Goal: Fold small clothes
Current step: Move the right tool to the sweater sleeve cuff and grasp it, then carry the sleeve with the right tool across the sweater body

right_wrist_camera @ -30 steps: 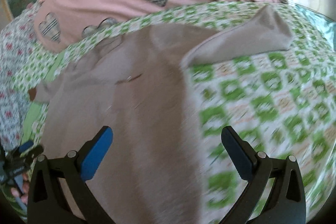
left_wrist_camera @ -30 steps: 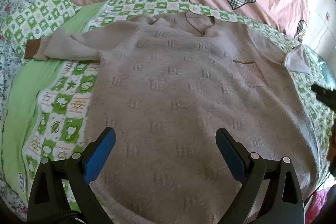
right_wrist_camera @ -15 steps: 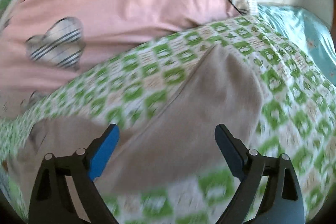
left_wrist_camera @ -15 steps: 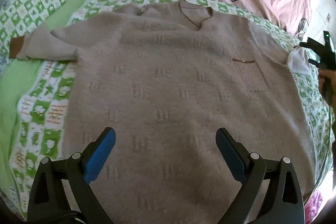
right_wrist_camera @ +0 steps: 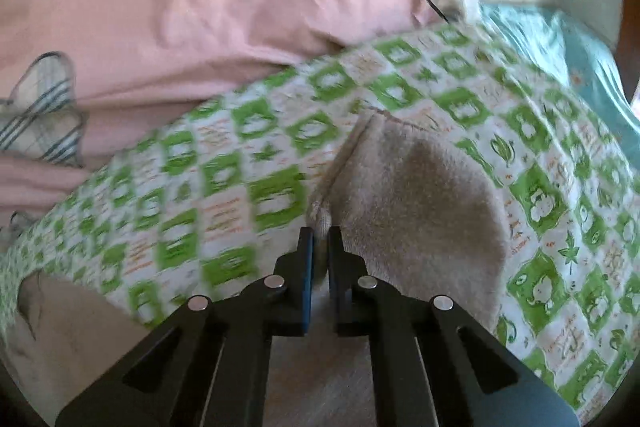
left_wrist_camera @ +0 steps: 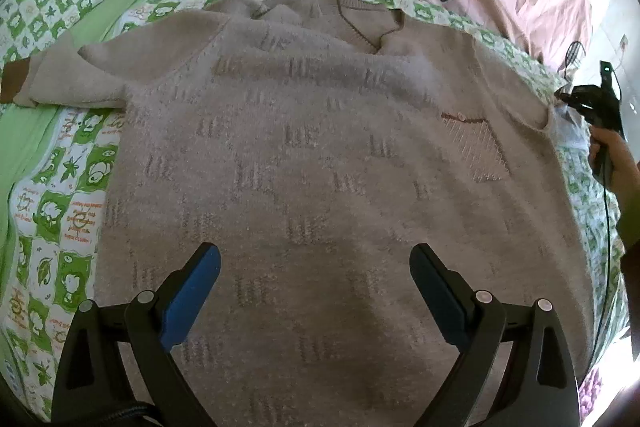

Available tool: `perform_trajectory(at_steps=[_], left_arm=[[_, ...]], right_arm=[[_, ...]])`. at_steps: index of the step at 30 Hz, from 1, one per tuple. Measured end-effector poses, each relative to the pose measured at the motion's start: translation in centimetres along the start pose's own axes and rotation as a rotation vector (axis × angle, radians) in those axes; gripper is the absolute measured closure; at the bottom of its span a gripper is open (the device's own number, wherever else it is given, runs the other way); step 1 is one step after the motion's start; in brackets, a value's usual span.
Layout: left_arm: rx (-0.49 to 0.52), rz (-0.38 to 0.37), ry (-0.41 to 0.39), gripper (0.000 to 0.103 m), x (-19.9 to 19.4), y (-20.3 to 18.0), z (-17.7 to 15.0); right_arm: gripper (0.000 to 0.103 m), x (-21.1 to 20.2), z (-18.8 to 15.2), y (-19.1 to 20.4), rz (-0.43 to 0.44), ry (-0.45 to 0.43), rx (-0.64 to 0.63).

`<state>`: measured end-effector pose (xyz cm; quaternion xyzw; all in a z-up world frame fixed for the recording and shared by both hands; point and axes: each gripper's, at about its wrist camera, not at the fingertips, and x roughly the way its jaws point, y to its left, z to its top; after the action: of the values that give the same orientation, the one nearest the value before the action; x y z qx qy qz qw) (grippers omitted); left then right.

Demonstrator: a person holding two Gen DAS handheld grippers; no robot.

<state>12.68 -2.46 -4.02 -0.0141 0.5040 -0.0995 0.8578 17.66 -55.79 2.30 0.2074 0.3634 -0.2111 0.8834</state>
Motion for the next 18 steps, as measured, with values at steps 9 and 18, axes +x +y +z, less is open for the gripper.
perform_trajectory(at_steps=[9,18], left_arm=[[-0.081,-0.074,-0.028,0.011,-1.7,1.7,-0.7],[-0.170,-0.136,-0.056,0.011,-3.3,4.7,-1.5]], right_arm=[[0.096,-8.3,-4.4,11.4,0.400,-0.023,-0.133],[0.096,-12.6,-14.9,27.0,0.801,0.113,-0.381]])
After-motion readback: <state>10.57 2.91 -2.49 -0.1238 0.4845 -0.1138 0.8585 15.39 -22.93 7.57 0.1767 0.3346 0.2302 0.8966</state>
